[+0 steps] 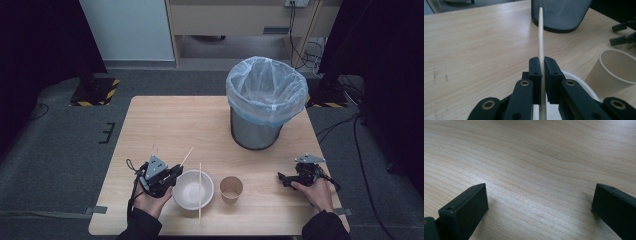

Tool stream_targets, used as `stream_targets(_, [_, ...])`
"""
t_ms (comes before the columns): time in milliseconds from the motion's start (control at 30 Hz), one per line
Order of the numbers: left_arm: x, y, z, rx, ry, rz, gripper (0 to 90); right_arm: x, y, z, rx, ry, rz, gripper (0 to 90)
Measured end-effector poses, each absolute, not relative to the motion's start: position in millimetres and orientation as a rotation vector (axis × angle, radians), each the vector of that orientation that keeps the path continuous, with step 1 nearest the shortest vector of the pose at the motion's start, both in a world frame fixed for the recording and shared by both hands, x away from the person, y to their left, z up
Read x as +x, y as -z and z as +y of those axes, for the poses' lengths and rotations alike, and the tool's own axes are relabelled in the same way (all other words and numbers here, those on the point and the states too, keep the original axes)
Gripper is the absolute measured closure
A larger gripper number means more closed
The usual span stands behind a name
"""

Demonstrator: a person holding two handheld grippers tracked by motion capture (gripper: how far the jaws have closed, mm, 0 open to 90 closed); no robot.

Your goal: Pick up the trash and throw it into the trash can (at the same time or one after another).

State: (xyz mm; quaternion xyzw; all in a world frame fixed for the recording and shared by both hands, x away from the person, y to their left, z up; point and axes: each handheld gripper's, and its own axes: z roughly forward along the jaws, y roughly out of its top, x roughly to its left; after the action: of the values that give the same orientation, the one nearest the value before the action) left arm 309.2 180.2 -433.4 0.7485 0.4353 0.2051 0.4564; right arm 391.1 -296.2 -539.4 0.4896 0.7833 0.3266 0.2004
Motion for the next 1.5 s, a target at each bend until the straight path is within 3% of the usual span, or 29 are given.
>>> stream_targets(733, [345.8,390.7,162.7,1.771,-0.586,0.971,85.0,390.6,539.3,-295.8,1.37,-0.914,2.192,0.8])
stream_targets(1500, [407.3,309.6,100.6,1.697,-0.674,0.809,85.1,390.5,539.3,-295.7,1.366,-0.914,2.192,0.8])
